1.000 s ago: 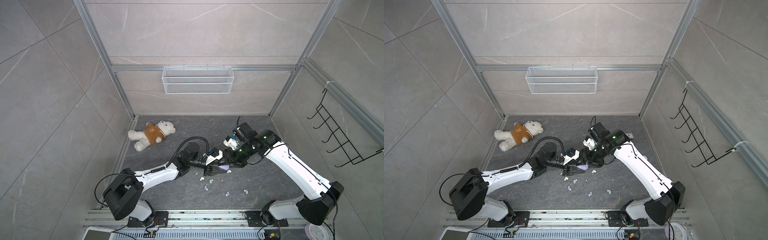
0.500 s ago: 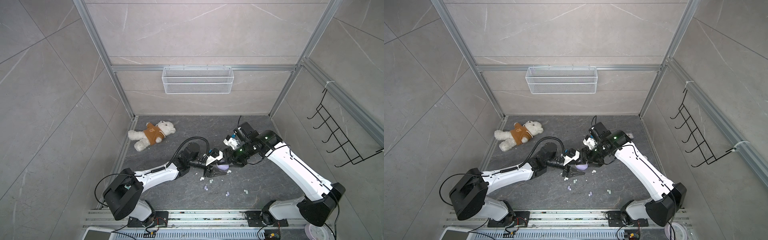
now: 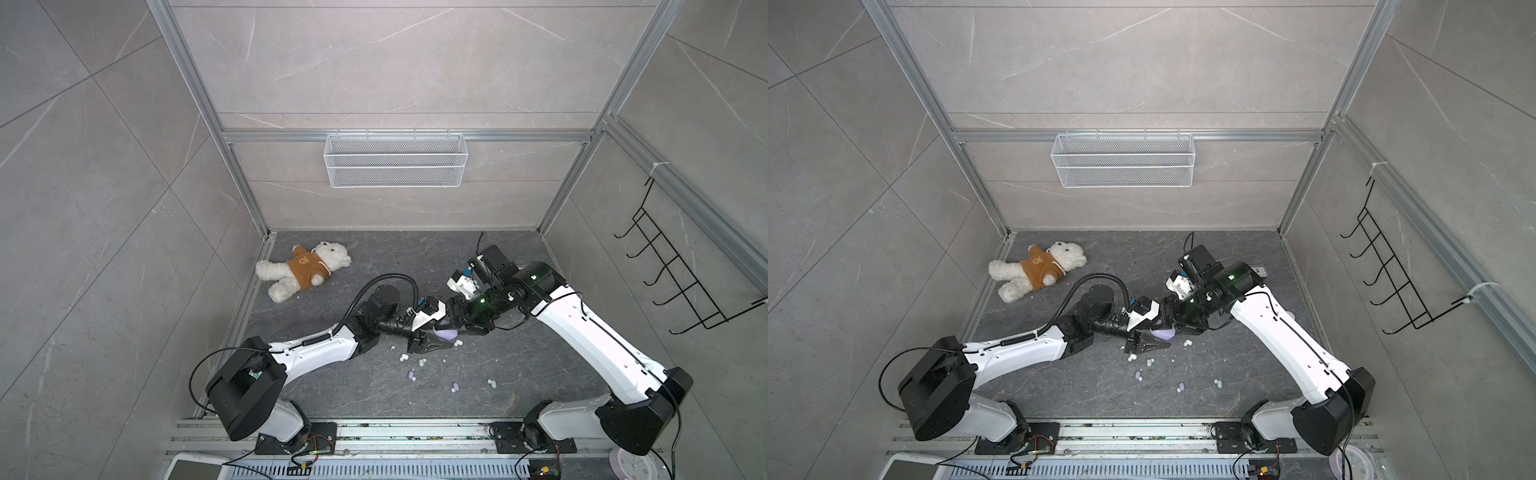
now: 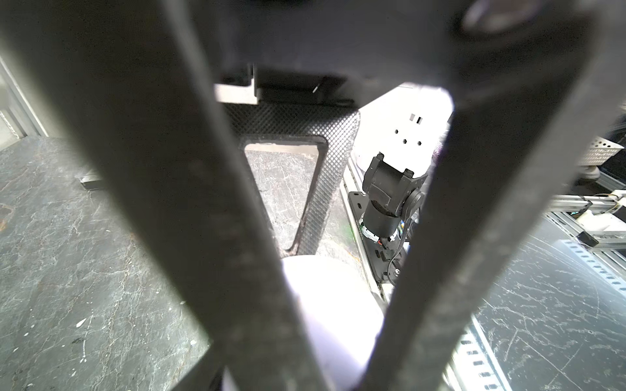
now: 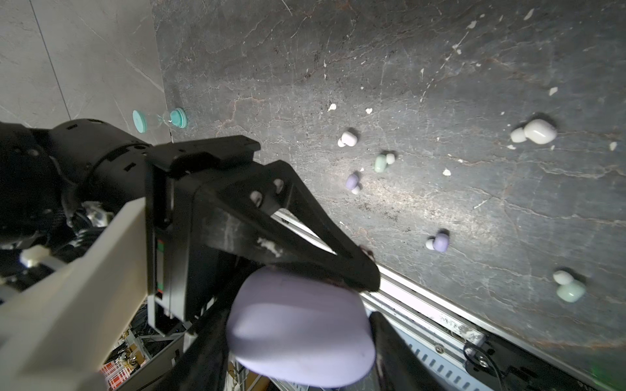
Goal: Insert the wireless bluetooth earbuds into the charging case
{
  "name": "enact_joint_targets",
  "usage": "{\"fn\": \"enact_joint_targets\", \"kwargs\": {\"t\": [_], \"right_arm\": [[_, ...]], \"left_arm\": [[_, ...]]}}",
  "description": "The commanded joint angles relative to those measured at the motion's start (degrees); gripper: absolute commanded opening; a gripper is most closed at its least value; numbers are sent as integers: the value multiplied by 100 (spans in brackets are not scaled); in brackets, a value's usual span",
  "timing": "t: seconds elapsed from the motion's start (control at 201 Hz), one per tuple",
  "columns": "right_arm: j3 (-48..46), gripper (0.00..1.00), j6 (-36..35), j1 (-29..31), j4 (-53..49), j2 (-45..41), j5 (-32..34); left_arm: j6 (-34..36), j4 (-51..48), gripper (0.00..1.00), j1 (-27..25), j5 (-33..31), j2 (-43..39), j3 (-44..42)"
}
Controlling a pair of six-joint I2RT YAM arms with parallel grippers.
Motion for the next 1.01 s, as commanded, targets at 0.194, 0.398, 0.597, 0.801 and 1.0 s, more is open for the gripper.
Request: {"fn": "enact_joint_targets", "kwargs": {"t": [0.194,0.398,0.597,0.801,1.0], "right_arm": [[-21,45,34,2,175,-74,95],[-96,46,37,2,202,-94,69],[-167,46,38,7,202,-121,69],[-100,45,40,-7,237,-85,11],[-98,45,43,-2,246,-71,-28]], "left_arm": [[-45,272,39,-83,255,-189,81],[-125,349,34,-84,274,-179,84],[-138,316,36,-82,276,-198,124],[-161,318,41,-84,322,-199,131],[-176,373,45,-84,337,-216,123]]}}
